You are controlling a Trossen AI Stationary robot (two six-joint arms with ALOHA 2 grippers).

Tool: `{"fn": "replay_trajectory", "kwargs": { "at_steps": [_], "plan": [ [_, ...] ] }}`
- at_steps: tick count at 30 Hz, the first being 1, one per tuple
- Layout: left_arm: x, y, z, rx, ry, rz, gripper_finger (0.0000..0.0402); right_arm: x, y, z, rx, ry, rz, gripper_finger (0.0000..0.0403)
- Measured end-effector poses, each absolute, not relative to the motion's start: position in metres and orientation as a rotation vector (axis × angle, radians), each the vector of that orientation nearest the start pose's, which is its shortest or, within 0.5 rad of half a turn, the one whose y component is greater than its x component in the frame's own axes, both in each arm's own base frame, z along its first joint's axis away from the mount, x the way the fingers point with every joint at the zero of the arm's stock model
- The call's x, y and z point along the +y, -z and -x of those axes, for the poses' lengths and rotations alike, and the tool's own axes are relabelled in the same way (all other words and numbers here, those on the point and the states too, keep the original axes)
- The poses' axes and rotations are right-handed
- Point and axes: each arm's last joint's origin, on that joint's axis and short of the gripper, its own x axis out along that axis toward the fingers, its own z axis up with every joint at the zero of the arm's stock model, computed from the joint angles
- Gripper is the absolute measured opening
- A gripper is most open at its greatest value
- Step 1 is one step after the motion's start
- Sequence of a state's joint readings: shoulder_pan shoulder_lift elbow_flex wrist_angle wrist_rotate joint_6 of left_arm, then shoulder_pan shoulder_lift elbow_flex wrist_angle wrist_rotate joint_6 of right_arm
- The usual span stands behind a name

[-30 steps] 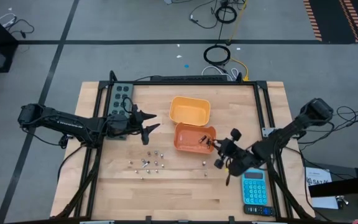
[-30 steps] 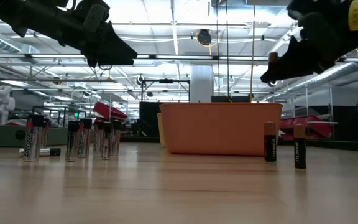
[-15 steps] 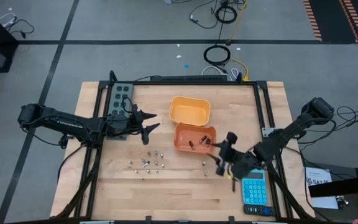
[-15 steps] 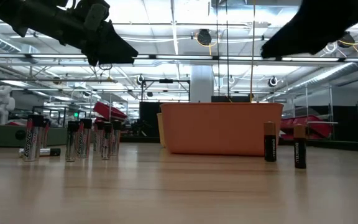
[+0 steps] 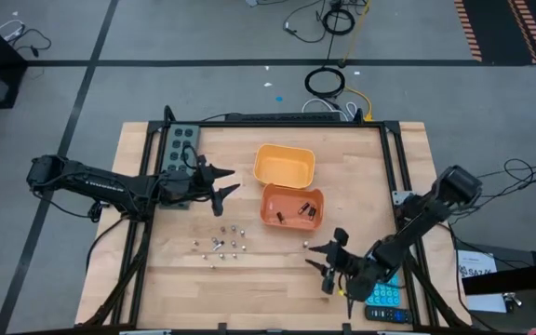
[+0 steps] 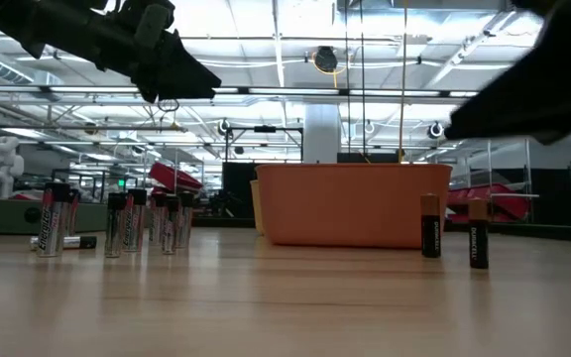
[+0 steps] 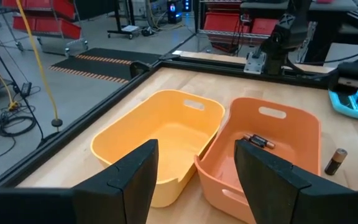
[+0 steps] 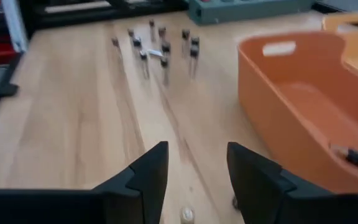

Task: Sort batteries
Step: Put the black battery into the orange bin

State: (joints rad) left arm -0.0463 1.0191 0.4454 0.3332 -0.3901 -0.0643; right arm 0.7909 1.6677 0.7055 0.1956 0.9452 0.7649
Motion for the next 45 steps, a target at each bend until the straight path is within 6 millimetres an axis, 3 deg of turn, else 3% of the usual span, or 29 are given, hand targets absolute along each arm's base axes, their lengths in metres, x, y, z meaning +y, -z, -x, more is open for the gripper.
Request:
{"fn": "replay_trajectory", "kwargs": {
  "at_steps": [5, 17, 28, 33, 38, 42, 45],
  "plan": [
    [0.001, -0.223, -0.212, 0.227, -0.349, 0.010, 0.0221, 0.195, -0.119, -0.222, 0.452, 0.350, -0.193, 0.0155],
    [0.001, -0.223, -0.212, 0.227, -0.349, 0.009, 0.0221, 0.204, -0.118, -0.220, 0.423, 0.322, -0.225, 0.0155],
    [0.001, -0.223, -0.212, 0.231, -0.349, 0.009, 0.0221, 0.204, -0.087, -0.228, 0.443, 0.341, -0.192, 0.0155],
    [0.001, -0.223, -0.212, 0.228, -0.349, 0.010, 0.0221, 0.198, -0.079, -0.234, 0.466, 0.360, -0.186, 0.0119],
    [0.001, -0.223, -0.212, 0.228, -0.349, 0.010, 0.0221, 0.194, -0.080, -0.240, 0.510, 0.318, -0.176, 0.0023],
    [0.001, -0.223, -0.212, 0.227, -0.348, 0.015, 0.0221, 0.192, -0.092, -0.245, 0.527, 0.250, -0.163, 0.0020],
    [0.001, -0.223, -0.212, 0.228, -0.326, 0.020, 0.0221, 0.190, -0.120, -0.248, 0.439, 0.227, -0.100, 0.0016]
  ]
}}
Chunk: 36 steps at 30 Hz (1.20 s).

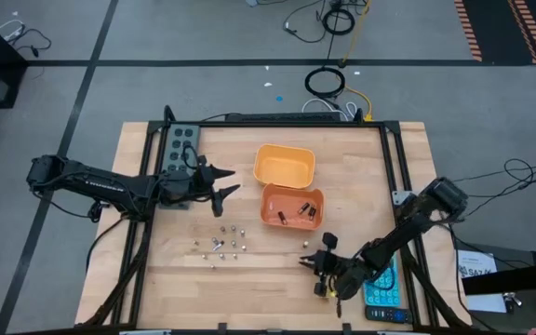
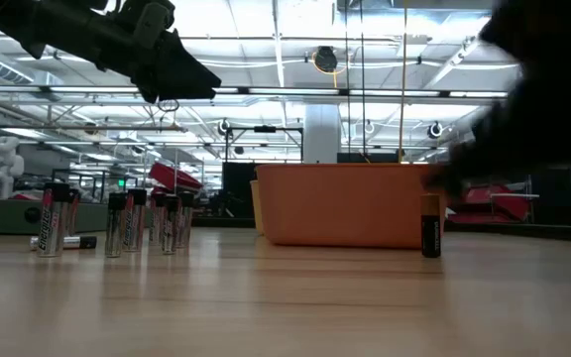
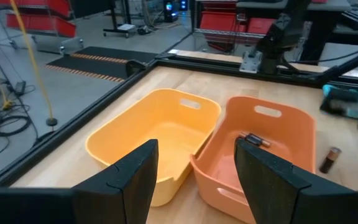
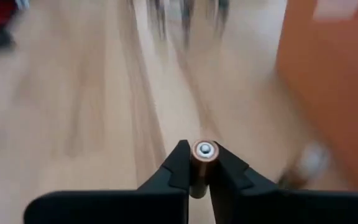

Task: Sort batteries
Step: Put the black battery into the orange bin

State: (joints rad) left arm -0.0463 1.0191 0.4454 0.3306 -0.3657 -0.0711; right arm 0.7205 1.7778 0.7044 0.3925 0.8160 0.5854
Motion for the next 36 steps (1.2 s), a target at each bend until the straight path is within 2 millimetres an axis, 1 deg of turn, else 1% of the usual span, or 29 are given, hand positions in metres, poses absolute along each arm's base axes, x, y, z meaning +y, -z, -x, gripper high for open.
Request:
{"fn": "replay_trajectory", "kwargs": {
  "at_steps": [2, 4, 6, 8, 11, 13, 16, 19, 22, 24, 27, 30, 33, 36],
  "plan": [
    [0.000, -0.223, -0.213, 0.228, -0.294, 0.025, 0.0221, 0.185, -0.140, -0.249, 0.377, 0.242, -0.025, 0.0016],
    [-0.001, -0.224, -0.213, 0.221, -0.260, 0.030, 0.0221, 0.175, -0.160, -0.251, 0.329, 0.259, 0.035, 0.0016],
    [-0.002, -0.225, -0.213, 0.214, -0.225, 0.037, 0.0221, 0.160, -0.176, -0.252, 0.301, 0.286, 0.074, 0.0016],
    [-0.003, -0.225, -0.214, 0.210, -0.195, 0.044, 0.0221, 0.142, -0.187, -0.253, 0.290, 0.318, 0.099, 0.0016],
    [-0.005, -0.225, -0.214, 0.208, -0.167, 0.071, 0.0221, 0.116, -0.196, -0.253, 0.315, 0.359, 0.113, 0.0018],
    [-0.006, -0.224, -0.214, 0.219, -0.134, 0.082, 0.0221, 0.099, -0.197, -0.254, 0.351, 0.395, 0.086, 0.0034],
    [-0.010, -0.223, -0.213, 0.236, -0.075, 0.077, 0.0221, 0.079, -0.193, -0.256, 0.425, 0.420, 0.055, 0.0079],
    [-0.012, -0.222, -0.213, 0.247, -0.050, -0.021, 0.0221, 0.069, -0.194, -0.258, 0.453, 0.390, 0.020, 0.0129],
    [-0.011, -0.221, -0.215, 0.255, -0.084, -0.072, 0.0221, 0.068, -0.199, -0.256, 0.453, 0.358, 0.001, 0.0167],
    [-0.009, -0.218, -0.216, 0.264, -0.140, -0.039, 0.0221, 0.074, -0.205, -0.253, 0.461, 0.336, 0.013, 0.0179],
    [-0.007, -0.215, -0.218, 0.268, -0.194, 0.054, 0.0220, 0.090, -0.215, -0.251, 0.475, 0.325, 0.049, 0.0175],
    [-0.006, -0.215, -0.222, 0.277, -0.189, 0.103, 0.0215, 0.106, -0.219, -0.251, 0.490, 0.303, 0.064, 0.0161],
    [-0.010, -0.226, -0.228, 0.251, -0.146, 0.117, 0.0214, 0.121, -0.218, -0.249, 0.505, 0.247, 0.004, 0.0151],
    [-0.025, -0.242, -0.232, 0.207, -0.084, 0.114, 0.0214, 0.133, -0.209, -0.242, 0.557, 0.227, -0.064, 0.0148]
  ]
}}
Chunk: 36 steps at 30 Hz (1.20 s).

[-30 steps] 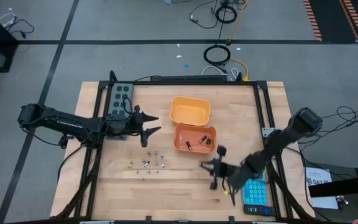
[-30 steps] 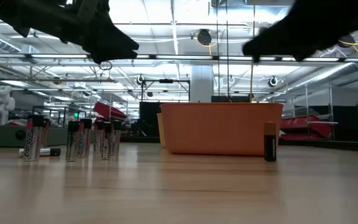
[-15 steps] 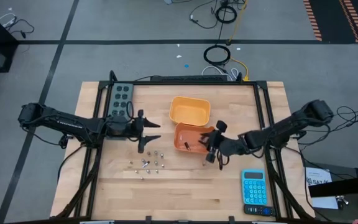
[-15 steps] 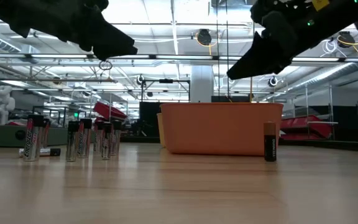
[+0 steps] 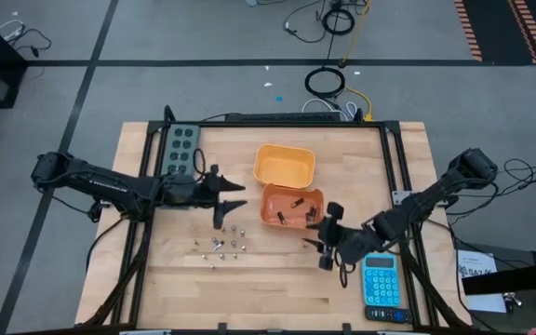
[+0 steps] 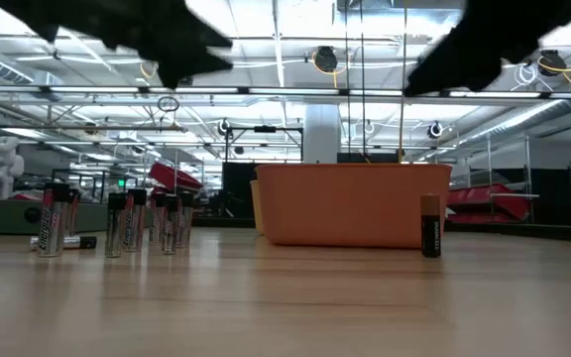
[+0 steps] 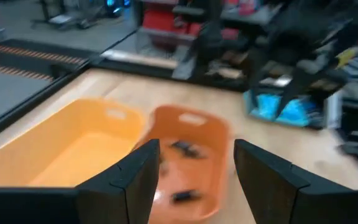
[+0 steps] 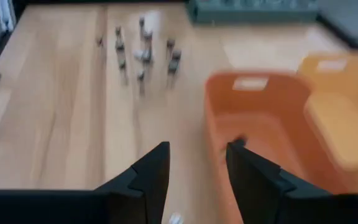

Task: Sort batteries
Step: Put the black battery into the orange bin

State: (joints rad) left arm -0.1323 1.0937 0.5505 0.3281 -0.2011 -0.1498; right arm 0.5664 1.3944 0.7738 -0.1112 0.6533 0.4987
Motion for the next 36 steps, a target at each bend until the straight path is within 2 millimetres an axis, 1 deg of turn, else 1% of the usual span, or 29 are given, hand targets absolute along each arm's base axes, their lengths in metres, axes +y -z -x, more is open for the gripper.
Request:
{"fn": "replay_trajectory", "kwargs": {
  "at_steps": [3, 5, 10, 14, 17, 22, 26, 32, 34, 36],
  "plan": [
    [-0.044, -0.256, -0.232, 0.172, -0.082, 0.063, 0.0214, 0.143, -0.194, -0.238, 0.620, 0.240, -0.089, 0.0148],
    [-0.058, -0.258, -0.229, 0.165, -0.107, 0.016, 0.0214, 0.150, -0.183, -0.239, 0.635, 0.240, -0.088, 0.0148],
    [-0.087, -0.256, -0.216, 0.168, -0.171, -0.021, 0.0214, 0.160, -0.159, -0.243, 0.668, 0.267, -0.057, 0.0148],
    [-0.105, -0.254, -0.208, 0.160, -0.192, -0.016, 0.0214, 0.163, -0.152, -0.247, 0.650, 0.276, -0.053, 0.0148],
    [-0.115, -0.249, -0.204, 0.177, -0.203, -0.022, 0.0214, 0.161, -0.145, -0.249, 0.665, 0.301, -0.030, 0.0148],
    [-0.124, -0.238, -0.204, 0.215, -0.229, -0.055, 0.0214, 0.155, -0.135, -0.258, 0.678, 0.320, -0.023, 0.0148],
    [-0.124, -0.235, -0.204, 0.231, -0.236, -0.058, 0.0214, 0.149, -0.129, -0.261, 0.703, 0.337, -0.022, 0.0148],
    [-0.123, -0.234, -0.203, 0.246, -0.237, -0.070, 0.0214, 0.147, -0.116, -0.267, 0.764, 0.301, -0.091, 0.0147],
    [-0.122, -0.232, -0.203, 0.260, -0.238, -0.082, 0.0214, 0.146, -0.111, -0.269, 0.775, 0.304, -0.112, 0.0139],
    [-0.122, -0.231, -0.203, 0.269, -0.240, -0.085, 0.0214, 0.145, -0.108, -0.271, 0.771, 0.313, -0.123, 0.0116]
  ]
}}
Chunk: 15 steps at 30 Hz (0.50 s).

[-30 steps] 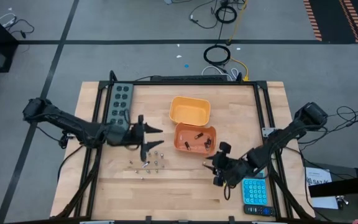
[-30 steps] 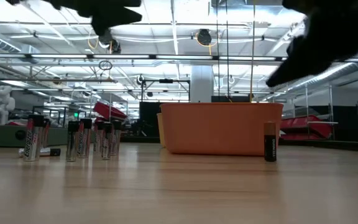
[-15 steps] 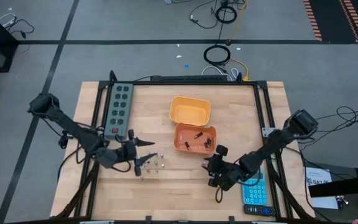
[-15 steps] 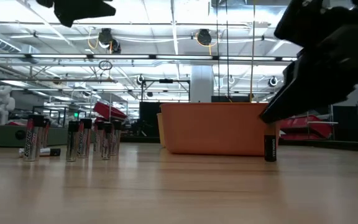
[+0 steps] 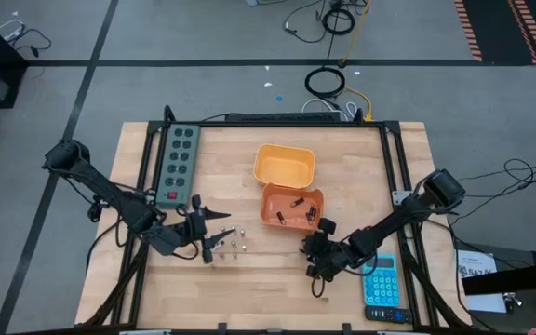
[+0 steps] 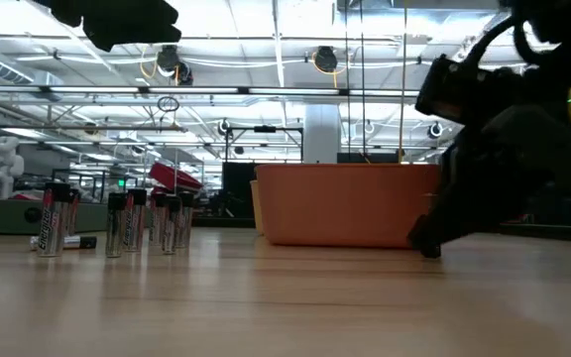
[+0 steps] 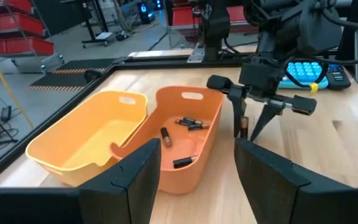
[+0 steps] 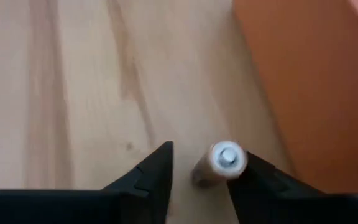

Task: Sort batteries
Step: Put the black battery into the orange bin

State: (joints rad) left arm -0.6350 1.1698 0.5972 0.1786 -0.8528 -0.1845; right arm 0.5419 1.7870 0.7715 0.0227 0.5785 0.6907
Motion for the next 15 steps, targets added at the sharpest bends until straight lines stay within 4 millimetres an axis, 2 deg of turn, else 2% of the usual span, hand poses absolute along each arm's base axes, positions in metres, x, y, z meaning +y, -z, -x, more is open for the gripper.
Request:
{"fn": "replay_trajectory", "kwargs": {
  "at_steps": [3, 6, 12, 15],
  "plan": [
    [-0.122, -0.230, -0.202, 0.273, -0.243, -0.072, 0.0214, 0.146, -0.107, -0.273, 0.752, 0.305, -0.118, 0.0041],
    [-0.122, -0.230, -0.202, 0.274, -0.234, -0.066, 0.0214, 0.146, -0.116, -0.273, 0.734, 0.273, -0.120, 0.0028],
    [-0.123, -0.229, -0.202, 0.286, -0.204, 0.010, 0.0214, 0.144, -0.185, -0.273, 0.486, 0.157, -0.121, 0.0028],
    [-0.122, -0.226, -0.201, 0.307, -0.203, 0.029, 0.0214, 0.131, -0.208, -0.268, 0.428, 0.190, -0.047, 0.0028]
  ]
}}
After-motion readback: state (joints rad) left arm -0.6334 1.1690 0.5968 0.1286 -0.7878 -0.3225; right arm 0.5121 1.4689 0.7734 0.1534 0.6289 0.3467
